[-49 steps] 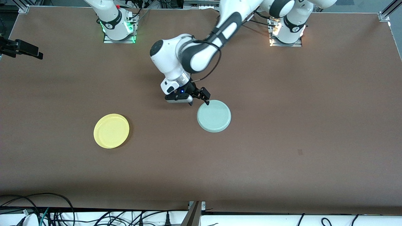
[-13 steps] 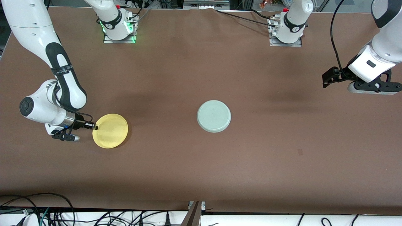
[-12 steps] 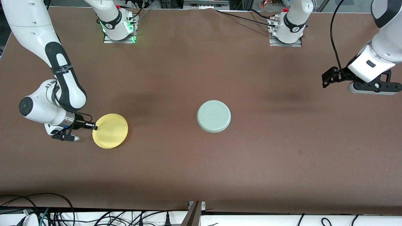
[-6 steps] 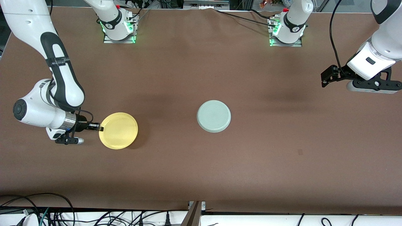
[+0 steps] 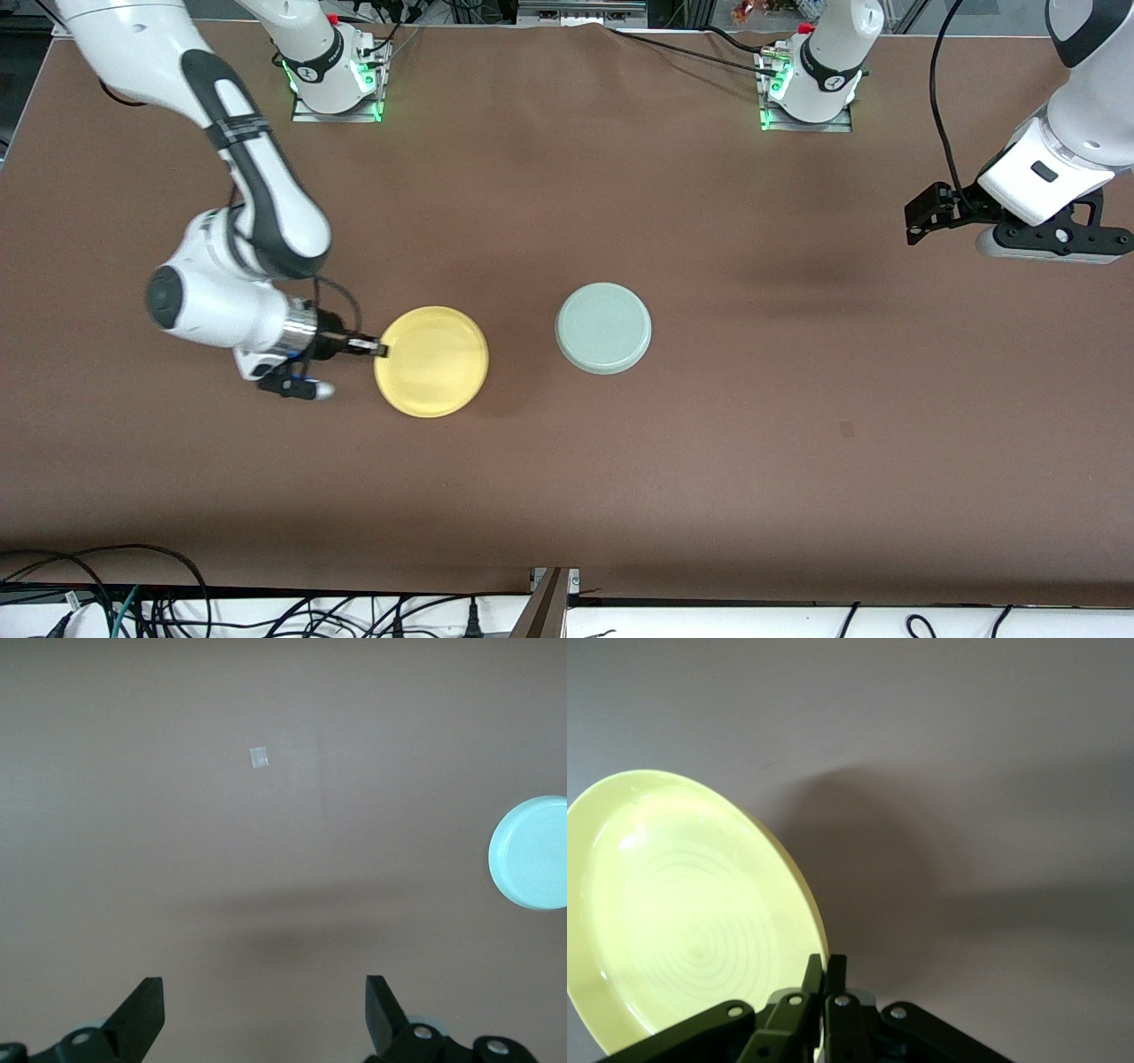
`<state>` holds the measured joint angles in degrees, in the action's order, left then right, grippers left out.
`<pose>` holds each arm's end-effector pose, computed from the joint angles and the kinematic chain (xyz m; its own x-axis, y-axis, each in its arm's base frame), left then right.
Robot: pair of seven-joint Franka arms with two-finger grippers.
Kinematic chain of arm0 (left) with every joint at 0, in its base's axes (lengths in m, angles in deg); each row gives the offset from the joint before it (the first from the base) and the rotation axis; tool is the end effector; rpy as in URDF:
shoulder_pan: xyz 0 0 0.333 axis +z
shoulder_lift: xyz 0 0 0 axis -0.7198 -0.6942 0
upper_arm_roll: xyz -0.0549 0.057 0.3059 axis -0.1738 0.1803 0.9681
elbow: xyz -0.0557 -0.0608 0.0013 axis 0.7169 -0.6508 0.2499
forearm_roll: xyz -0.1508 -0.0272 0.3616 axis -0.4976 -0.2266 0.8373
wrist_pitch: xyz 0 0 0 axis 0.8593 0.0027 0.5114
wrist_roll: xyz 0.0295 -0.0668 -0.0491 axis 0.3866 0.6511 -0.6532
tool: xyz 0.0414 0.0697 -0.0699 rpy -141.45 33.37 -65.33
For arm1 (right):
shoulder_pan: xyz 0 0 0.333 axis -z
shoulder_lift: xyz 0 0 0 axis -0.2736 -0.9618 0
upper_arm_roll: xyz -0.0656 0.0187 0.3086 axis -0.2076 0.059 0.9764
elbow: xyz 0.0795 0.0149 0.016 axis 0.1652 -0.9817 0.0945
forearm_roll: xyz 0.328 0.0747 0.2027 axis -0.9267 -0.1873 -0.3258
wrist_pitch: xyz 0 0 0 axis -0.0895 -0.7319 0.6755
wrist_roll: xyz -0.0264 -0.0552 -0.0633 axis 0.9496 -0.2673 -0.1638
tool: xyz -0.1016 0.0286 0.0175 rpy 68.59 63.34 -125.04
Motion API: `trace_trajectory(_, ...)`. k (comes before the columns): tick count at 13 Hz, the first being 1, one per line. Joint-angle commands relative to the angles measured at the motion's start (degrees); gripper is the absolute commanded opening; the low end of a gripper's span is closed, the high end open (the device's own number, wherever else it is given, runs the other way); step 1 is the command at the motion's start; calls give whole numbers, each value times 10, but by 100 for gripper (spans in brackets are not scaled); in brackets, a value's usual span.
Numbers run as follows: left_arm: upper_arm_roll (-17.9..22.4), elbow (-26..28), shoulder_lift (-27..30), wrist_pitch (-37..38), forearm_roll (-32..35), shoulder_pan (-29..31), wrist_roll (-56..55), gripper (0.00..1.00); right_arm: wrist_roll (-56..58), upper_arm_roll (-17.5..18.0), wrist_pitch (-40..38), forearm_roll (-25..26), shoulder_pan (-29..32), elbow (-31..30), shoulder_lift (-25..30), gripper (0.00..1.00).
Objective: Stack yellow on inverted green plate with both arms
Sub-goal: 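Carry the yellow plate over the inverted green plate with the right gripper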
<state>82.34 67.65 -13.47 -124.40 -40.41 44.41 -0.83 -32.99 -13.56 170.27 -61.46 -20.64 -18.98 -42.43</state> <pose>0.5523 -0.0516 0.5723 0.9974 -0.0706 -0.0139 -0.0710 -0.9970 -0.0307 0.6348 0.1914 0.2778 0.9676 -0.2078 -0.1437 -0.2463 -0.9026 -0.3532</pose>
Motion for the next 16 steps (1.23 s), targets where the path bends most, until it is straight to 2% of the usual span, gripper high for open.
trace_trajectory(1,-10,-20,-6,22,13,0,11,100,-100,-1,52,-8,-67,-2,-11,0)
trace_trajectory(4,-11,-20,-5,27,12,1,10,100,-239,-2,141,-5,-170,20,-42,0)
trace_trajectory(6,-13,-20,-4,31,11,0,10,100,-299,-4,149,3,-212,56,-69,0)
trace_trajectory(10,-14,-20,-3,34,12,0,11,100,-346,-9,188,65,-249,65,-103,0)
trace_trajectory(16,-14,-27,-6,34,12,-1,9,100,-349,-28,190,71,-286,59,-113,0)
